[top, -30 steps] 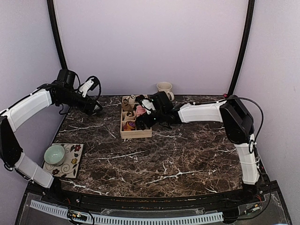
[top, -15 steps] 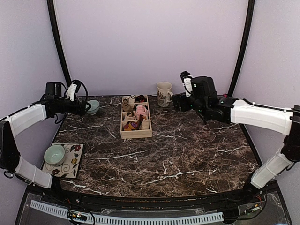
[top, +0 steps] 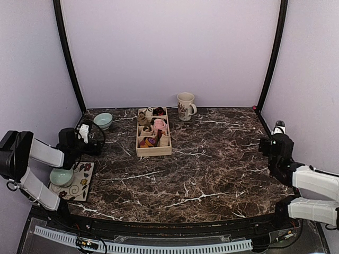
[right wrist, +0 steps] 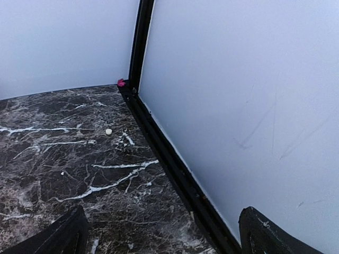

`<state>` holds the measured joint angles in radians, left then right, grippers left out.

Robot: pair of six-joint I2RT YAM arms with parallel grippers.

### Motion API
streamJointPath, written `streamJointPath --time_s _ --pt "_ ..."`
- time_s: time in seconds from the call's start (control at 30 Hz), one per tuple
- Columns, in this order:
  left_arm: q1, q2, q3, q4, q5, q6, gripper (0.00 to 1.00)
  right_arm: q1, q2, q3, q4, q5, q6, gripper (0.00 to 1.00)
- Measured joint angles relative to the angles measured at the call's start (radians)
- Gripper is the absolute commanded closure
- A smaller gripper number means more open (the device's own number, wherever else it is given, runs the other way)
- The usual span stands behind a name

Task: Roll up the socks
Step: Reset both arms

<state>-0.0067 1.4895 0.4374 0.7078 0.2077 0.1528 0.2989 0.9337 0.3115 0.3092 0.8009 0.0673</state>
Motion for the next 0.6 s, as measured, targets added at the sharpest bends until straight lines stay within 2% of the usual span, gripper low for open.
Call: streamJointPath --time_s 0.1,0.2,0.3,0.47,0.6 --pt "0.0 0.015 -0.101 0.207 -0.051 -0.006 0.01 -0.099 -0.009 -0.17 0.259 -0.108 -0.014 0.01" --pt "0.0 0.071 -0.193 0.399 -0.084 -0.009 0.01 -0.186 0.13 -0.203 0.458 -0.206 -0.019 0.01" --pt "0.0 0.082 -0.217 0.469 -0.109 -0.013 0.01 -0.226 0.305 -0.195 0.652 -0.312 -0.022 0.01" --pt "0.0 0.083 -0.188 0.518 -0.169 -0.037 0.01 -0.243 0.537 -0.149 0.862 -0.447 -0.033 0.01" --pt "0.0 0.083 -0.188 0.53 -0.192 -0.045 0.01 -0.259 0.598 -0.13 0.913 -0.524 -0.033 0.01"
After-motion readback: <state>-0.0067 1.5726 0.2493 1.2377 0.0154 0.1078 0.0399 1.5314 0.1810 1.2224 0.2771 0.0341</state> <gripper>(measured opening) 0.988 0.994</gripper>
